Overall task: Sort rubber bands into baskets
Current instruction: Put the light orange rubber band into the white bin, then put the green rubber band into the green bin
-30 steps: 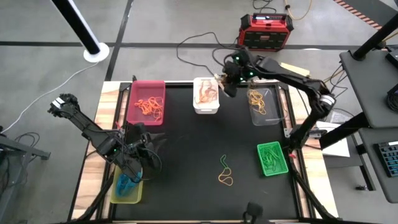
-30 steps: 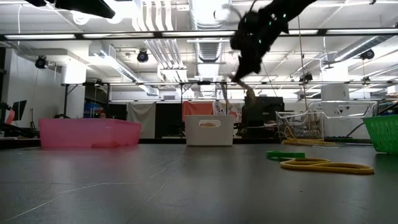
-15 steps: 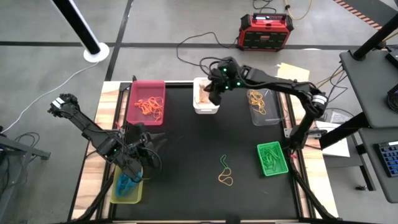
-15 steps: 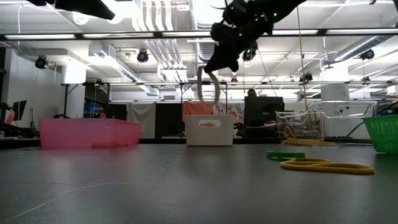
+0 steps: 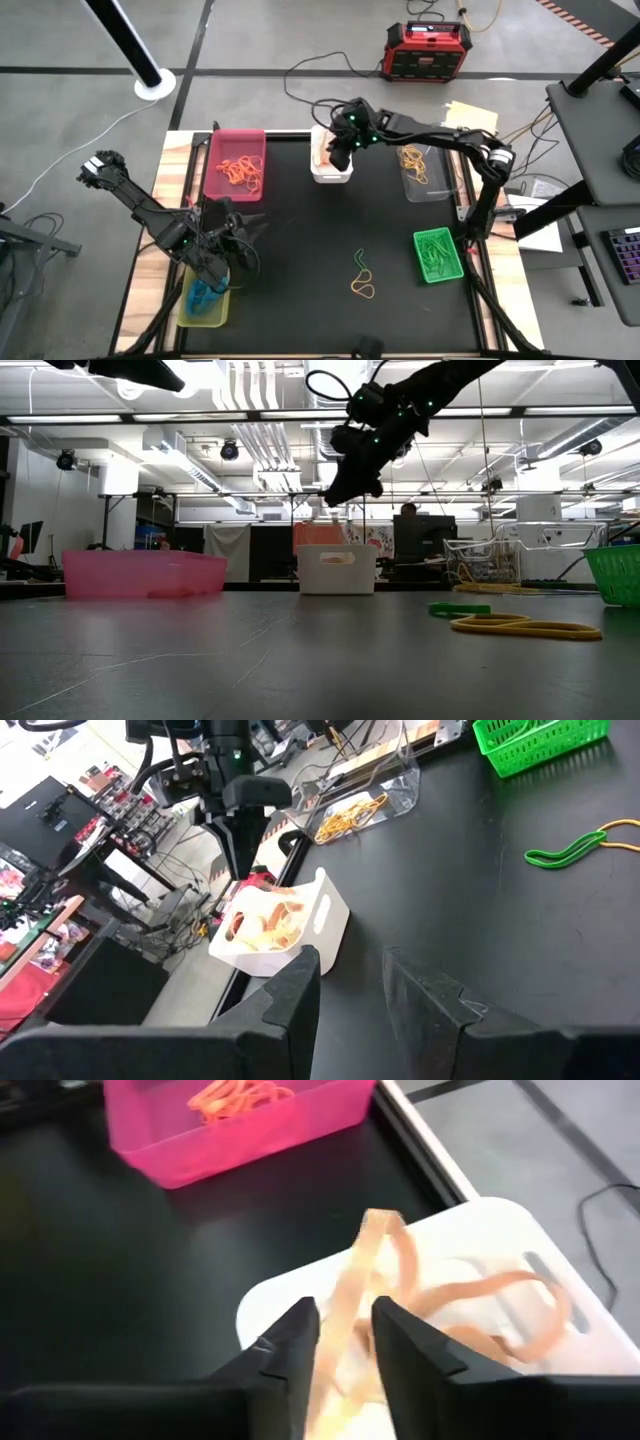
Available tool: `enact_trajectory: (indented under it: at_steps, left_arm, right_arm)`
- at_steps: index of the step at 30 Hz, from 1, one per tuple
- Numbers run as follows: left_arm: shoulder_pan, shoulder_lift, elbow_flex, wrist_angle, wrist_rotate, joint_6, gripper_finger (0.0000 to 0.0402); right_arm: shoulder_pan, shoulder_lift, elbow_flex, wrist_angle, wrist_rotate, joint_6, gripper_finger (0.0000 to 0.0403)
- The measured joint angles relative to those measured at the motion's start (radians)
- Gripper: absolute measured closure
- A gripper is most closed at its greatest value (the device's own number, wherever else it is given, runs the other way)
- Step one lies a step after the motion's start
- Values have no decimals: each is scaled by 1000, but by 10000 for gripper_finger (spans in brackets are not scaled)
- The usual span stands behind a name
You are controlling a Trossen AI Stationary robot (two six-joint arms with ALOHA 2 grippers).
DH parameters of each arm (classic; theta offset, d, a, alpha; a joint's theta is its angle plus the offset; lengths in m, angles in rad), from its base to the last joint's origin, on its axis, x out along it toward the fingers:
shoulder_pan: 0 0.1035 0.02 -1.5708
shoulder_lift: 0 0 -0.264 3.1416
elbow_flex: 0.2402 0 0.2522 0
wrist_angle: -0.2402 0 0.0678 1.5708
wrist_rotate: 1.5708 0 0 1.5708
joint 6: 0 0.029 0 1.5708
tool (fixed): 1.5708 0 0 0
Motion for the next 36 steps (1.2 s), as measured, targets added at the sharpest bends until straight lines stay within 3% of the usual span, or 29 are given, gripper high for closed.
enact_trajectory:
  at_steps: [10,15,24,32,36]
  left_arm:
    - [0,0,-1,0,0,-8,304]
    - [0,0,-1,0,4,-39,304]
    - [0,0,-1,0,7,-68,304]
    - [0,0,-14,12,6,-78,304]
    - [0,0,-14,14,10,-78,304]
  right_arm:
    - [5,-24,0,-23,23,54,251]
    - [48,-45,0,-126,-84,58,247]
    - [297,-68,0,-416,-102,107,274]
    - [555,-68,-8,-482,-87,449,282]
    - [658,-68,-9,-488,16,612,268]
